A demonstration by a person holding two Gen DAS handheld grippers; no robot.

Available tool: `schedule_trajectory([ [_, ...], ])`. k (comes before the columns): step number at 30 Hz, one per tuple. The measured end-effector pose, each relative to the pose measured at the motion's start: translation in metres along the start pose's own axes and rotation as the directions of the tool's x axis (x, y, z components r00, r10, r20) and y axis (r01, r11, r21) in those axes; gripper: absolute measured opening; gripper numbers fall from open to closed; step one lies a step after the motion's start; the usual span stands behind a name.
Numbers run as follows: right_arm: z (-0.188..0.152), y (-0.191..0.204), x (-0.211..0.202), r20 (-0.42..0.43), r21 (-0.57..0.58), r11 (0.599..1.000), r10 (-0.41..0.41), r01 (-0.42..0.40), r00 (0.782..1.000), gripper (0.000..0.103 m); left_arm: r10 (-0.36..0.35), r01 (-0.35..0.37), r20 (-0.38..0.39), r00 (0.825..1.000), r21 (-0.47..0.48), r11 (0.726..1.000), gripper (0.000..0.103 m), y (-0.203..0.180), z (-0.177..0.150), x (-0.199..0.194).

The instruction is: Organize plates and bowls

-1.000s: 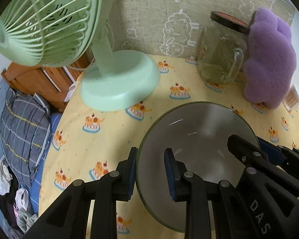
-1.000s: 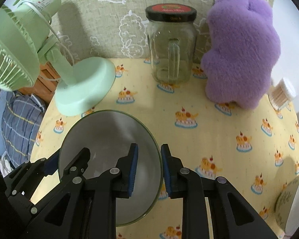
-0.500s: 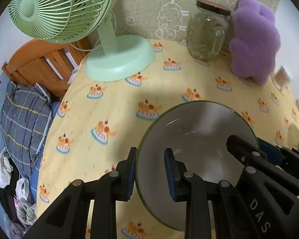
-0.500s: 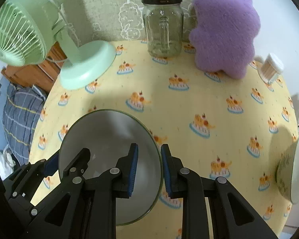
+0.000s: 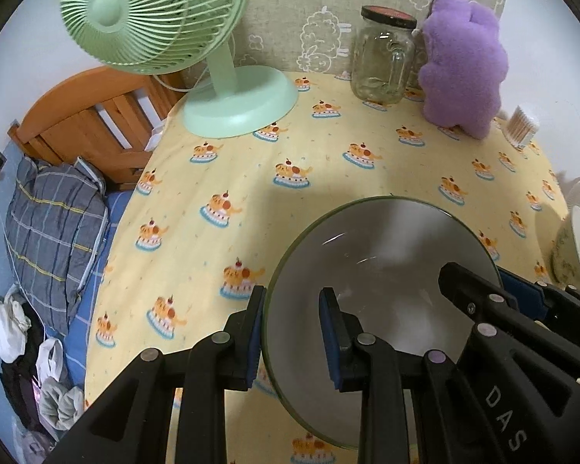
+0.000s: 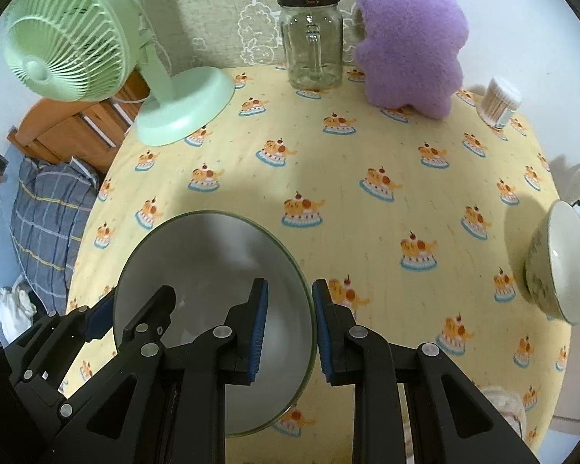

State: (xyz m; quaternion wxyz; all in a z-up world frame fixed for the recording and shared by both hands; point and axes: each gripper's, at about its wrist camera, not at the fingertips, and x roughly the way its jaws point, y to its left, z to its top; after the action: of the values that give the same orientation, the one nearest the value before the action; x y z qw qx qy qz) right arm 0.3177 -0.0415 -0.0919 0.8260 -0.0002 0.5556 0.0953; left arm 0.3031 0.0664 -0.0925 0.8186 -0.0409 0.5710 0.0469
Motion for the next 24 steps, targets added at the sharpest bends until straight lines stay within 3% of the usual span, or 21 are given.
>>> schedule_trajectory([
  [24, -0.098, 0.037, -0.113, 0.073, 0.068, 0.991, -0.118, 0.113, 0.990, 0.027, -0.140, 0.133, 0.068, 0.988, 0.094, 0.987, 0.025, 0.028, -0.080, -0.105],
])
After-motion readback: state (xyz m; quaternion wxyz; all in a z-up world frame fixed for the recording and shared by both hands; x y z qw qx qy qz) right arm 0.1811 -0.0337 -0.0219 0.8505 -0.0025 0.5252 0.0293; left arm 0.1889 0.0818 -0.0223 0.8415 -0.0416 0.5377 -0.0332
